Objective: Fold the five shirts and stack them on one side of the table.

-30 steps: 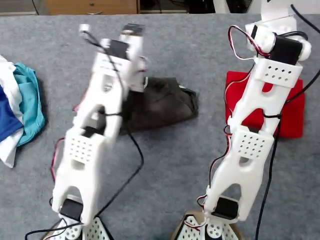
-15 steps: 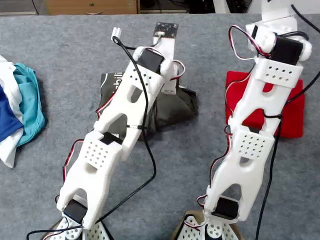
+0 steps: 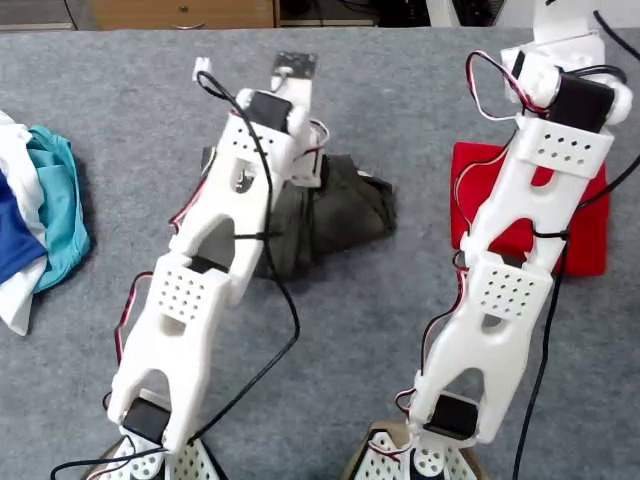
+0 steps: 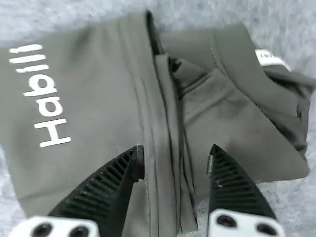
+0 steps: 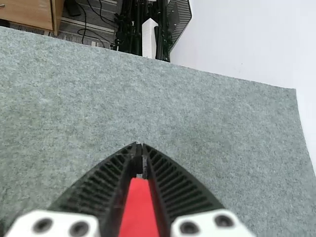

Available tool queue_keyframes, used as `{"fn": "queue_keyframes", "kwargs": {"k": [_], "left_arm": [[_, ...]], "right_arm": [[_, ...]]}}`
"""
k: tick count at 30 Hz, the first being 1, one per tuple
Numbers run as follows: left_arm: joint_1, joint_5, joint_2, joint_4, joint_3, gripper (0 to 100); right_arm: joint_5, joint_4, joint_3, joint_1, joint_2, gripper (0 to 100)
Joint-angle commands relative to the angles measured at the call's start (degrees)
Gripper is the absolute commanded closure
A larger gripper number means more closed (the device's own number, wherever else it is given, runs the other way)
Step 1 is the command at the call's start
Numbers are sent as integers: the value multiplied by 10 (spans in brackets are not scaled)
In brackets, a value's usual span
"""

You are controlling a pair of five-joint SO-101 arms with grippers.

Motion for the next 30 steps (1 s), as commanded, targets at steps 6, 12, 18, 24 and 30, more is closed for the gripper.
{"fn": "queue_keyframes", "kwargs": {"k": [6,12,18,24,30], "left_arm": [[-6,-14,35,-12,-5,780],[-17,-11,41,-30,0,780],[-13,-11,67,-40,-5,781],[-17,-11,99,-40,-5,849],[-16,-10,98,-57,-12,899]], "right_arm": [[0,-11,-26,11,-29,994],[0,-11,-26,11,-29,994],[0,-11,-26,11,-29,994],[0,-11,-26,11,-29,994],[0,-11,-26,11,-29,994]]}}
